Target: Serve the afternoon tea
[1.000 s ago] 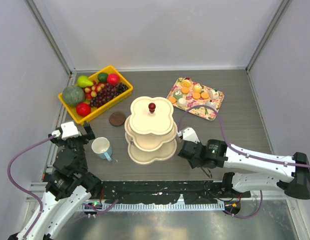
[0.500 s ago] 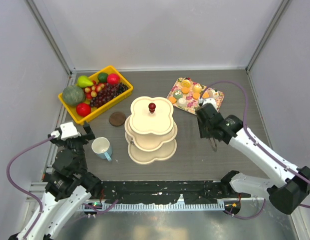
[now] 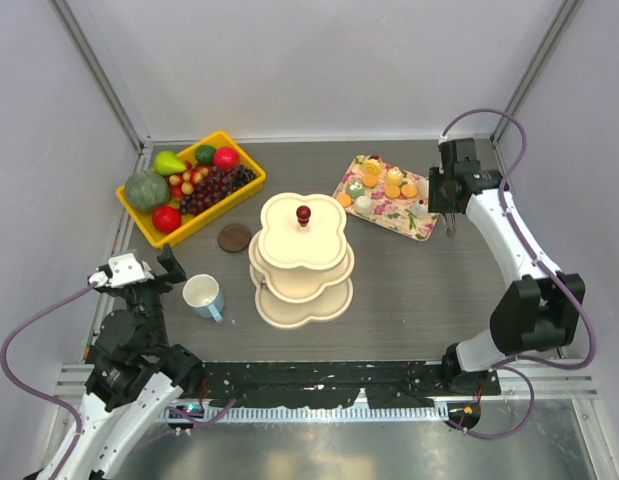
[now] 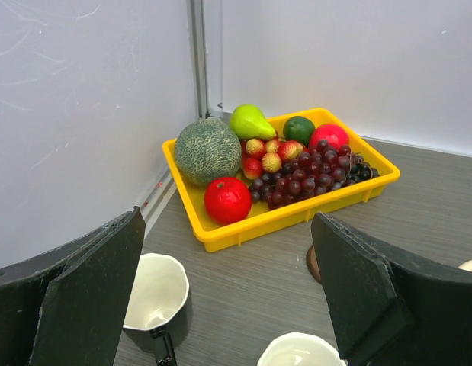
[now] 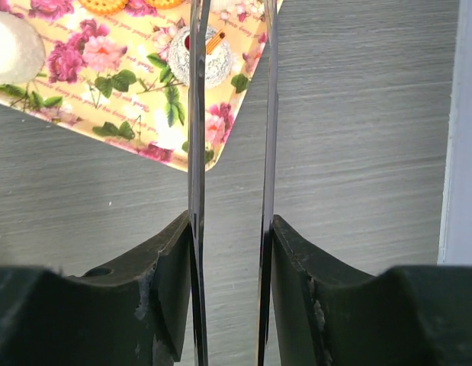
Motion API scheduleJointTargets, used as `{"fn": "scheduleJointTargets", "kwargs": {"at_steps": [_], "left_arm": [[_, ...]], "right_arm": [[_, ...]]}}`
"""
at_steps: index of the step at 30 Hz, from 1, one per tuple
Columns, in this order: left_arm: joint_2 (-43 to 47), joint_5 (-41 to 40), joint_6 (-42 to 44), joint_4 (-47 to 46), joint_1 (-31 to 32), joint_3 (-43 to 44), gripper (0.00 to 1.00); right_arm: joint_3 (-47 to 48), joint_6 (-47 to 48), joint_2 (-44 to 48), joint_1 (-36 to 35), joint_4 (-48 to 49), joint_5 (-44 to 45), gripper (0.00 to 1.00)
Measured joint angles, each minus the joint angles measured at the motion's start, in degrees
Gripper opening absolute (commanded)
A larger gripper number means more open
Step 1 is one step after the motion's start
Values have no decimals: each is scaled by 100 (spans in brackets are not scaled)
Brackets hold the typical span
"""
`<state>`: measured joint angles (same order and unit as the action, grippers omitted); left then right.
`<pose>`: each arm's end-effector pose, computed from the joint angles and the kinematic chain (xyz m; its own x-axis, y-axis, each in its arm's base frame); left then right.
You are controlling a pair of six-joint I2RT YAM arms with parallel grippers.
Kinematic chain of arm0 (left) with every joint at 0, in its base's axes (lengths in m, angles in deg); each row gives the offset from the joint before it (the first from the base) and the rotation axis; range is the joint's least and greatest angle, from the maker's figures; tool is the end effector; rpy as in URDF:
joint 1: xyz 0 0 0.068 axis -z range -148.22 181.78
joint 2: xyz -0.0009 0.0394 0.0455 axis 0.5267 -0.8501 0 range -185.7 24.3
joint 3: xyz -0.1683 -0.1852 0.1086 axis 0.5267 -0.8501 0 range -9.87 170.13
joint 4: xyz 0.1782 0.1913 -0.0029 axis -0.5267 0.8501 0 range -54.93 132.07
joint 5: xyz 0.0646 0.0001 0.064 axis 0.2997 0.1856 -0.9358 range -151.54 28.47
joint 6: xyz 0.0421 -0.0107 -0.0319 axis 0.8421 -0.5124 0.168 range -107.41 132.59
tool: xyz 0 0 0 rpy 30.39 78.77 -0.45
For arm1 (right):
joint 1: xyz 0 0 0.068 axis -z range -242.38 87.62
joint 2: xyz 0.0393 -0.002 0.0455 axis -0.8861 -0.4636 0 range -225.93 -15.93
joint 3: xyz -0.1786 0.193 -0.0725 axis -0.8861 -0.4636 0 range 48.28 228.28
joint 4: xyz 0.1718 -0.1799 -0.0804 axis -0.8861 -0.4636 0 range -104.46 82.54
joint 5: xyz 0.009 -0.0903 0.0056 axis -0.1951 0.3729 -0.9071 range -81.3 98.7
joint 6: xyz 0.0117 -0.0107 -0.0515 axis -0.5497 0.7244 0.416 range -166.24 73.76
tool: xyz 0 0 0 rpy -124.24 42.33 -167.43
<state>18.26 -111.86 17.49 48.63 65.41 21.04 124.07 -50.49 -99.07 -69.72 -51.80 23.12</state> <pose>0.0562 -0.0045 0.3178 0.1391 -0.0271 -0.9899 -0.2876 0.9554 -0.0666 0.3050 0.0304 0.3186 -0.7739 -0.0273 -0.6328 0.0870 0.9850 -0.1489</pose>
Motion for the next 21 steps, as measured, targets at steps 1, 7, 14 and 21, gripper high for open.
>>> {"fn": "scheduleJointTargets", "kwargs": {"at_steps": [1,7,14,21], "left_arm": [[17,0,0,0,0,0,99],[94,20,-4,7,0,0,99],[133,39,-13,9,0,0,99],[133,42,-20,9,0,0,99]], "right_arm": [[74,70,-179,96,42,-94,47],[529,452,-1130,505,286,-575,50],[896,782,-1574,737,339,-883,53],[1268,960,-1832,835,345,-1005,55]]}}
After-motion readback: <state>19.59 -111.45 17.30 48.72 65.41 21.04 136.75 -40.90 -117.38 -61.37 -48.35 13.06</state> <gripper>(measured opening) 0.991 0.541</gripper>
